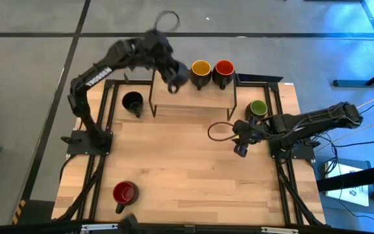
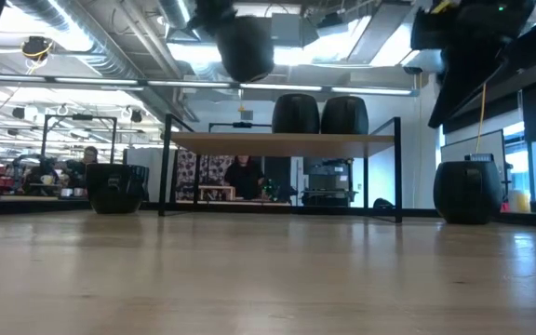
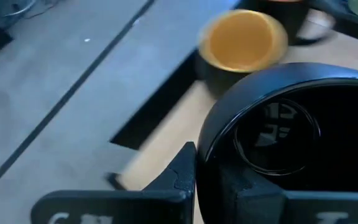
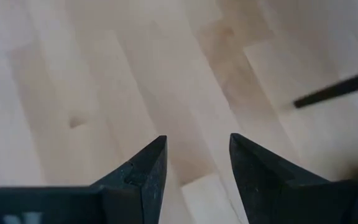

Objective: Place coffee mugs
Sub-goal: Put the bottom black cup on the shelf

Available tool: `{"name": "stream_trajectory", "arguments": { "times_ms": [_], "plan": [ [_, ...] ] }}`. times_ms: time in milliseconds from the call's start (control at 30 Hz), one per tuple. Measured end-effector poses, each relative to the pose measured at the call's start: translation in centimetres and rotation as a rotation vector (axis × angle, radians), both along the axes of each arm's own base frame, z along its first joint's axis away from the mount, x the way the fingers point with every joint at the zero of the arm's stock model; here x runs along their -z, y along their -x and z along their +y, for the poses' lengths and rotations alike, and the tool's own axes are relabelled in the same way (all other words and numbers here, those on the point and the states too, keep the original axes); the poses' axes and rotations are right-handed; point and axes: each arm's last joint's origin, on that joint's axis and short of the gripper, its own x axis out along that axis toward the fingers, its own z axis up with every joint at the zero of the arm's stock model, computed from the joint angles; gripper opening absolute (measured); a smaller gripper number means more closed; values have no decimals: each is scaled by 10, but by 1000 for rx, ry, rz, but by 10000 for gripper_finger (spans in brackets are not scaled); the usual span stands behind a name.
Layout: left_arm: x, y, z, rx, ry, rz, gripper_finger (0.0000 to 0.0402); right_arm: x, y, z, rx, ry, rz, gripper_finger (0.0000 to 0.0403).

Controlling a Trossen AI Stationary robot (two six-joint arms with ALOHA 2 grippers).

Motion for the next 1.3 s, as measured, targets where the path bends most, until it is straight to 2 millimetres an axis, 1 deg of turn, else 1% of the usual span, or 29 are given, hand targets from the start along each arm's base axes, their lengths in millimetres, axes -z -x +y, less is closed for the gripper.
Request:
{"name": "stream_trajectory", "arguments": {
  "times_ms": [133, 200, 300, 367, 433, 600, 733, 933, 1000, 1133, 1300],
  "plan": [
    [6, 15, 41, -59, -14, 21, 15, 1, 1, -8, 49, -16, 26, 161],
    [10, 20, 56, -76, 8, 33, 15, 1, 1, -12, 70, -30, 29, 161],
    [8, 20, 70, -87, 25, 55, 15, 2, 1, -17, 118, -44, 28, 161],
    [8, 16, 75, -86, 46, 84, 15, 2, 1, -19, 143, -51, 25, 161],
    [14, 12, 81, -96, 88, 117, 15, 2, 1, -21, 165, -59, 19, 161],
    [36, 8, 92, -117, 185, 146, 15, 2, 1, -21, 188, -71, 14, 161],
    [47, -3, 104, -126, 175, 121, 15, 1, 1, -21, 205, -78, 7, 161],
    [65, -17, 109, -80, 233, 132, 15, 1, 1, -21, 214, -72, 6, 161],
    [68, -19, 109, -75, 238, 142, 15, 1, 1, -21, 217, -66, 5, 161],
    [66, -20, 104, -69, 242, 140, 15, 1, 1, -21, 216, -65, 4, 161],
    [67, -22, 105, -84, 239, 134, 22, 1, 0, -21, 195, -53, 5, 161]
  ]
}}
